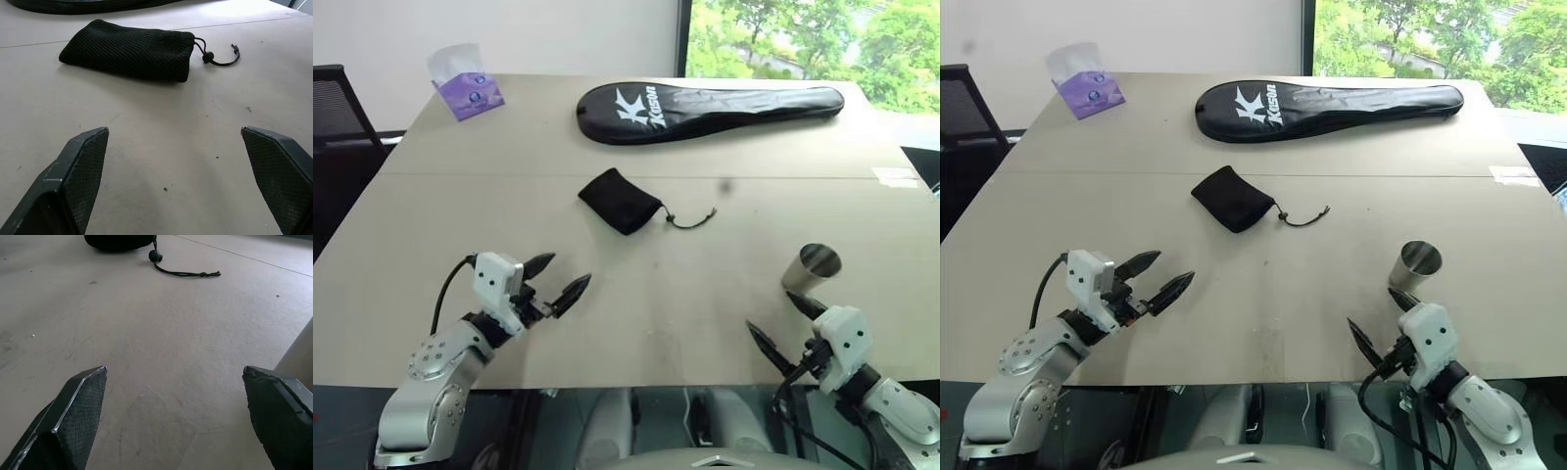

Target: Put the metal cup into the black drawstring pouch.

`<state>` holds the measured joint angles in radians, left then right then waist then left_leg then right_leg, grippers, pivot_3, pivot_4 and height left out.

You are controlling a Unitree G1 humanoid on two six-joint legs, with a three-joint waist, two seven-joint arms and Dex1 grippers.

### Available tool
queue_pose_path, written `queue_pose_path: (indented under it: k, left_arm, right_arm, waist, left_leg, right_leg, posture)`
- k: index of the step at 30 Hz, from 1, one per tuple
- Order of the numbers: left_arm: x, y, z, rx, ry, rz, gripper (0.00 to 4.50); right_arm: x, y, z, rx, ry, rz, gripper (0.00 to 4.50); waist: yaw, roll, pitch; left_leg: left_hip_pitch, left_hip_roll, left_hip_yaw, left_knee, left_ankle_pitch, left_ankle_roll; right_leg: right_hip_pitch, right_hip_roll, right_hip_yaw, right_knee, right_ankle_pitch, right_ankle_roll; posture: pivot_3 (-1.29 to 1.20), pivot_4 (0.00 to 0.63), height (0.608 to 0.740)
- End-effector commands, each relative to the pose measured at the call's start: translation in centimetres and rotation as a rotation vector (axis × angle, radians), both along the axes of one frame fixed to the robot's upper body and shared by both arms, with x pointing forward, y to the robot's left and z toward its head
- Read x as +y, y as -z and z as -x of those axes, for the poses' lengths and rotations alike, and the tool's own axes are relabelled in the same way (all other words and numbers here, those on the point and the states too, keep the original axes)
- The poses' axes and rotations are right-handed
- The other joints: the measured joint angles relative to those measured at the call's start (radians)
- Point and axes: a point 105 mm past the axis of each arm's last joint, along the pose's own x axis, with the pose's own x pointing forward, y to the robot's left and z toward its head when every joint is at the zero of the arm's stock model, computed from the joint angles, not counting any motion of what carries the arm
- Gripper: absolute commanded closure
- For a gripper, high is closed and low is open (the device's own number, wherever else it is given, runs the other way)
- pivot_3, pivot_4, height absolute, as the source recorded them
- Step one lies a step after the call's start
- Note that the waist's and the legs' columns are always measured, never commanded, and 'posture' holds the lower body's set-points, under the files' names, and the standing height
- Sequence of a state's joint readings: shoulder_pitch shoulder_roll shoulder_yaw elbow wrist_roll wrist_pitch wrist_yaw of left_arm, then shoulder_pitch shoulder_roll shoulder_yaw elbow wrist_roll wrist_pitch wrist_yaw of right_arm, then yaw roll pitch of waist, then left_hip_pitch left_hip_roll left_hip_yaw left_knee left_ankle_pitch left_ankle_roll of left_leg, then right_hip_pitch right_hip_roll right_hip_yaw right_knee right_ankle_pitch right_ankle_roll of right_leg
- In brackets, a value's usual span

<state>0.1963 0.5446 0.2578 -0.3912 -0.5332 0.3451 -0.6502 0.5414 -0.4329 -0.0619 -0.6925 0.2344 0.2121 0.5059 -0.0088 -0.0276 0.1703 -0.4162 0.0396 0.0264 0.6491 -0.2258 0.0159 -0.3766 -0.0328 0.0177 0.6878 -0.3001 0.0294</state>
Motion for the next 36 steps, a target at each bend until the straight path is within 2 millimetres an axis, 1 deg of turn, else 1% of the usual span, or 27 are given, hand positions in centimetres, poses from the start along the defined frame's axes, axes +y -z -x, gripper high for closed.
queue_pose_path:
  k: [1,3,5,9,12,14,15,16,17,19,23,25,28,31,36]
  left_arm:
    - [-0.6,-2.1,-0.5,-0.067,0.017,-0.014,0.02]
    - [-1.8,-3.0,-1.3,-0.076,0.043,-0.002,0.02]
    - [-2.9,-3.4,-1.8,-0.079,0.063,-0.024,0.02]
    - [-4.4,-3.8,-3.2,-0.101,0.055,-0.138,0.02]
    - [-5.6,-4.8,-4.3,-0.125,0.031,-0.163,0.02]
    - [-6.6,-4.9,-5.2,-0.079,0.027,-0.189,0.02]
    - [-7.0,-4.7,-5.5,-0.051,0.025,-0.246,0.02]
    - [-7.3,-4.5,-5.9,-0.041,0.023,-0.339,0.02]
    - [-7.5,-4.5,-6.1,-0.036,0.02,-0.399,0.02]
    - [-8.5,-4.7,-7.0,-0.017,0.016,-0.499,0.02]
    - [-10.3,-4.8,-8.4,0.008,0.038,-0.58,0.02]
    - [-10.8,-4.6,-9.1,0.036,0.03,-0.587,0.02]
    - [-12.3,-4.0,-10.4,0.042,0.032,-0.627,0.02]
    - [-12.1,-3.6,-11.9,0.03,-0.04,-0.7,0.02]
    - [-12.6,-4.2,-14.0,-0.025,-0.087,-0.721,0.02]
  right_arm:
    - [0.4,-1.4,-0.2,-0.089,-0.025,0.004,0.0]
    - [0.8,-2.2,-0.3,-0.151,-0.05,0.006,0.0]
    - [0.8,-2.8,-0.2,-0.18,-0.054,-0.003,0.0]
    - [1.1,-3.8,0.0,-0.223,-0.076,-0.005,0.0]
    - [1.6,-4.4,0.3,-0.239,-0.101,-0.002,0.0]
    - [1.9,-4.9,0.5,-0.253,-0.11,0.007,0.0]
    - [2.1,-5.0,0.6,-0.255,-0.114,0.008,0.0]
    - [2.1,-5.1,0.7,-0.256,-0.115,0.015,0.0]
    - [2.2,-5.1,0.7,-0.257,-0.117,0.022,0.0]
    - [2.1,-5.1,1.1,-0.251,-0.109,0.037,0.0]
    - [2.1,-5.5,1.2,-0.258,-0.085,0.048,0.0]
    - [2.3,-6.0,0.8,-0.277,-0.075,0.042,0.0]
    - [2.8,-6.8,0.1,-0.31,-0.062,0.031,0.0]
    - [3.1,-7.3,-0.3,-0.332,-0.038,0.016,0.0]
    - [3.5,-7.5,-0.2,-0.335,-0.025,0.009,0.0]
  waist:
    - [0.0,0.0,0.0]
    - [0.007,0.0,0.0]
    - [0.009,0.0,0.0]
    - [0.01,0.0,0.0]
    - [0.011,0.0,0.0]
    - [0.013,0.0,0.0]
    - [0.014,0.0,0.0]
    - [0.014,0.0,0.0]
    - [0.015,-0.001,0.0]
    - [0.017,0.0,0.0]
    - [0.02,0.0,0.0]
    - [0.016,0.0,0.0]
    - [0.019,0.0,0.0]
    - [0.021,0.0,0.0]
    - [0.022,0.0,0.0]
  left_leg:
    - [0.0,0.0,0.0,0.0,0.0,0.0]
    - [0.0,0.0,0.0,0.0,0.0,0.0]
    - [0.0,0.0,-0.001,0.001,0.0,0.0]
    - [0.0,-0.001,0.0,0.0,0.0,0.0]
    - [0.0,-0.001,-0.001,0.0,0.0,0.0]
    - [0.0,-0.001,-0.001,0.0,0.0,0.0]
    - [0.0,-0.001,-0.001,0.0,0.0,0.0]
    - [0.0,-0.001,-0.001,0.0,0.0,0.0]
    - [0.0,-0.001,-0.001,0.0,0.0,0.0]
    - [0.0,-0.001,-0.001,0.0,0.0,0.0]
    - [-0.001,-0.002,-0.001,0.0,0.0,0.0]
    - [-0.001,-0.001,0.0,0.0,0.0,0.0]
    - [-0.001,-0.001,-0.001,0.0,0.0,0.0]
    - [-0.001,-0.002,-0.001,0.001,0.0,0.0]
    - [-0.003,-0.002,-0.002,0.001,0.0,-0.001]
  right_leg:
    - [0.0,0.0,0.0,0.0,0.0,0.0]
    - [0.0,0.0,-0.001,0.0,0.0,0.0]
    - [0.0,0.0,-0.001,0.0,0.0,0.0]
    - [0.0,0.001,0.0,0.0,0.0,0.001]
    - [0.0,0.002,0.0,0.0,0.0,0.001]
    - [0.001,0.002,0.0,0.0,0.0,0.001]
    - [0.001,0.003,0.0,0.0,0.0,0.001]
    - [0.001,0.006,0.0,0.0,0.0,0.001]
    - [0.001,0.006,0.0,0.0,0.0,0.001]
    - [0.0,0.007,0.0,0.0,0.0,0.001]
    - [0.0,0.008,0.0,0.0,0.0,0.001]
    - [0.0,0.008,0.0,0.0,0.0,0.001]
    - [0.0,0.009,0.0,0.0,0.0,0.001]
    - [0.0,0.009,0.0,0.0,0.0,0.001]
    - [-0.002,0.009,0.0,0.0,0.0,0.001]
  posture:
    - [0.0,0.15,0.74]
    - [0.0,0.15,0.74]
    - [0.0,0.15,0.74]
    - [0.0,0.15,0.74]
    - [0.0,0.15,0.74]
    - [0.0,0.15,0.74]
    - [0.0,0.15,0.74]
    - [0.0,0.15,0.74]
    - [0.0,0.15,0.74]
    - [0.0,0.15,0.74]
    - [0.0,0.15,0.74]
    - [0.0,0.15,0.74]
    - [0.0,0.15,0.74]
    - [0.0,0.15,0.74]
    - [0.0,0.15,0.74]
